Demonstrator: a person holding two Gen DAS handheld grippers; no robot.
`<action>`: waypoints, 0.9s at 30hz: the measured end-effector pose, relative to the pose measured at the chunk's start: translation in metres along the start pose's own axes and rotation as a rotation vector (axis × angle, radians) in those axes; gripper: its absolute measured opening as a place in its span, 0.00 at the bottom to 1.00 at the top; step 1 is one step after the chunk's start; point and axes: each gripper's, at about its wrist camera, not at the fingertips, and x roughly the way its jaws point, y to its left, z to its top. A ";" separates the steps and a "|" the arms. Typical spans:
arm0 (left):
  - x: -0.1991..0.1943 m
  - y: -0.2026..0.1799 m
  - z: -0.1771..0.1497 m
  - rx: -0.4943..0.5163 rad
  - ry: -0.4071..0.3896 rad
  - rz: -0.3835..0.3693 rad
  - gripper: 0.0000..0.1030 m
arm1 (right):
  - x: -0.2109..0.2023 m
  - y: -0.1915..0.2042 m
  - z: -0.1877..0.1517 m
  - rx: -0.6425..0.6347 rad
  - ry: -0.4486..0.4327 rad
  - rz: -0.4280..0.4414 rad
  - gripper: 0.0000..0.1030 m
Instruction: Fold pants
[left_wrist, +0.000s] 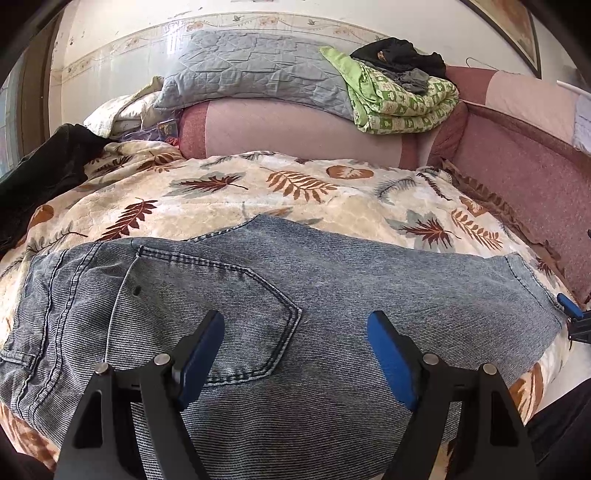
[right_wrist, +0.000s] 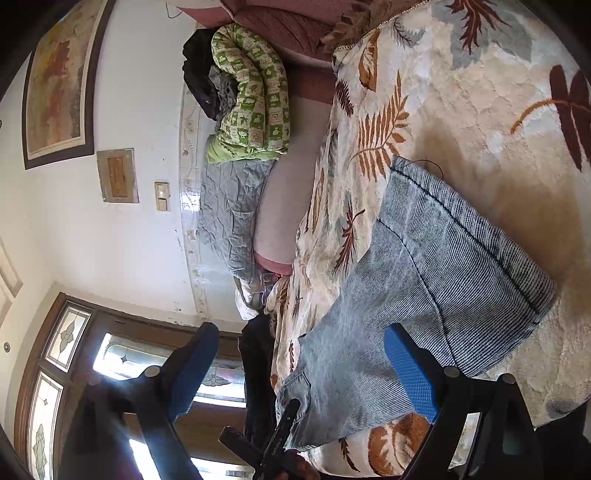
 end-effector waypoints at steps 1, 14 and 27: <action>0.000 0.000 0.000 0.001 0.002 0.001 0.78 | 0.000 0.000 0.000 0.001 0.000 0.002 0.90; 0.002 0.001 -0.001 -0.002 0.000 0.007 0.78 | 0.003 0.001 0.001 -0.008 0.016 0.015 0.90; -0.008 0.002 0.007 -0.022 -0.047 -0.004 0.78 | -0.002 0.002 0.002 -0.030 0.016 0.035 0.90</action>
